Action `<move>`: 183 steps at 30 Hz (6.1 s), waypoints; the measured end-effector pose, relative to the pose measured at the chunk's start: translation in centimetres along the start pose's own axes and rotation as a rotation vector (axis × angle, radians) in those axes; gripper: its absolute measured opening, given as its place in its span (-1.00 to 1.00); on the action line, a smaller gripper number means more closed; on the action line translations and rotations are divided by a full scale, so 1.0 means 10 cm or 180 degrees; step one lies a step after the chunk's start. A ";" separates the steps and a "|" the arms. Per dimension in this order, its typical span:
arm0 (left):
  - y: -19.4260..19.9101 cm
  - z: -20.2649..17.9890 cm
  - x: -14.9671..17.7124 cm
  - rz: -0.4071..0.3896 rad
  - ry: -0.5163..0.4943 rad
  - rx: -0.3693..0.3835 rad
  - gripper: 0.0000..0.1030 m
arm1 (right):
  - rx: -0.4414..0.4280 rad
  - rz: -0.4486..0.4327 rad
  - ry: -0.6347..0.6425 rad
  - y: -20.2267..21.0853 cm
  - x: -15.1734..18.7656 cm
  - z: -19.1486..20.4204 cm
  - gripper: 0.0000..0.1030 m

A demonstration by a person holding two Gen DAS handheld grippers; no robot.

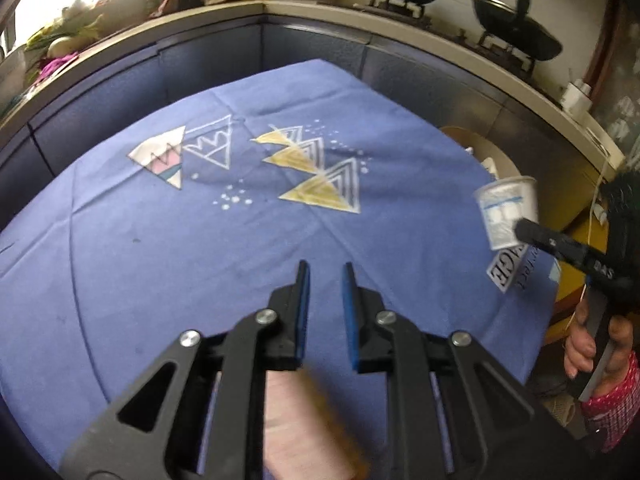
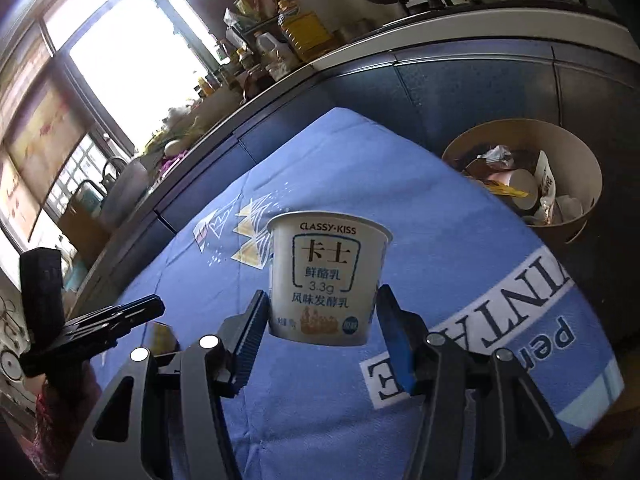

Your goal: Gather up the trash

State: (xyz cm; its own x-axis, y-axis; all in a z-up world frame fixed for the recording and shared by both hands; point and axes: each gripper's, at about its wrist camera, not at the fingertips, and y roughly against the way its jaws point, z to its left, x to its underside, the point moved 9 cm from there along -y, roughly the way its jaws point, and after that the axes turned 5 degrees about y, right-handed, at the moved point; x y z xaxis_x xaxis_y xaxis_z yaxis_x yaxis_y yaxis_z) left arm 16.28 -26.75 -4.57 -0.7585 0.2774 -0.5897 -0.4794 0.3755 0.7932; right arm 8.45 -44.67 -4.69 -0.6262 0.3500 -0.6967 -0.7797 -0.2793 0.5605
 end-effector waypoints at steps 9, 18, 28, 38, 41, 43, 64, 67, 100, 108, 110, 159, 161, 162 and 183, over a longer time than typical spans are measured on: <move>0.12 0.48 0.66 0.0539 0.0430 -0.0694 0.57 | -0.0348 0.0064 0.0043 -0.13 0.06 0.23 0.05; -0.07 0.16 0.96 0.0769 0.0274 -0.0538 0.16 | -0.0372 0.0030 0.0153 -0.05 0.08 0.30 0.05; -0.26 -0.81 -0.05 0.0508 -0.0145 0.0199 0.15 | 0.0103 -0.0320 -0.0161 0.24 -0.29 -0.71 0.05; -1.22 -2.47 -1.10 0.0598 -0.0765 0.0927 0.15 | 0.0816 -0.0535 -0.0468 0.43 -0.85 -2.16 0.05; -1.54 -2.70 -1.22 0.0678 -0.0814 0.0983 0.15 | 0.0884 -0.0434 -0.0412 0.33 -0.88 -2.33 0.06; -1.74 -2.77 -1.21 0.0758 -0.0814 0.1001 0.15 | 0.0885 -0.0351 -0.0349 0.23 -0.89 -2.42 0.06; -0.56 -2.08 -1.19 -0.0251 -0.0581 0.0475 0.44 | 0.0737 -0.0770 -0.0994 0.91 -0.62 -1.91 0.33; -0.33 -1.83 -1.04 -0.0340 -0.0512 0.0385 0.44 | 0.0689 -0.0748 -0.1106 0.98 -0.37 -1.66 0.34; 0.88 -0.93 -0.26 -0.0784 -0.0167 -0.0070 0.88 | 0.0850 -0.0524 -0.0899 1.40 0.14 -0.16 0.62; 0.96 -0.90 -0.25 -0.0822 -0.0156 -0.0133 0.88 | 0.0847 -0.0593 -0.0870 1.47 0.10 -0.08 0.62; 0.98 -0.90 -0.24 -0.0840 -0.0177 -0.0169 0.88 | 0.0847 -0.0604 -0.0856 1.48 0.10 -0.06 0.63; 1.28 -0.83 -0.42 -0.1325 -0.0362 -0.1015 0.88 | 0.0971 -0.0727 -0.0682 1.52 -0.01 0.01 0.86; 1.29 -0.83 -0.44 -0.1347 -0.0331 -0.0999 0.88 | 0.0967 -0.0722 -0.0665 1.51 -0.01 0.02 0.86; 1.29 -0.83 -0.45 -0.1351 -0.0322 -0.0994 0.88 | 0.0962 -0.0716 -0.0659 1.51 -0.01 0.01 0.86; 1.25 -0.85 -0.48 -0.1401 -0.0529 -0.1012 0.88 | 0.0956 -0.0729 -0.0593 1.46 0.00 0.04 0.86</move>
State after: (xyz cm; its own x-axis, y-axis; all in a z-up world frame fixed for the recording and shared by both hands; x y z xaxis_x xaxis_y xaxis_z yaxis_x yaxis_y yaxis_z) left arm 10.19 -30.94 9.47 -0.3896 0.3001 -0.8707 -0.8636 0.2095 0.4586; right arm -2.90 -48.41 3.69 -0.4044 0.5361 -0.7410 -0.8463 0.0880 0.5254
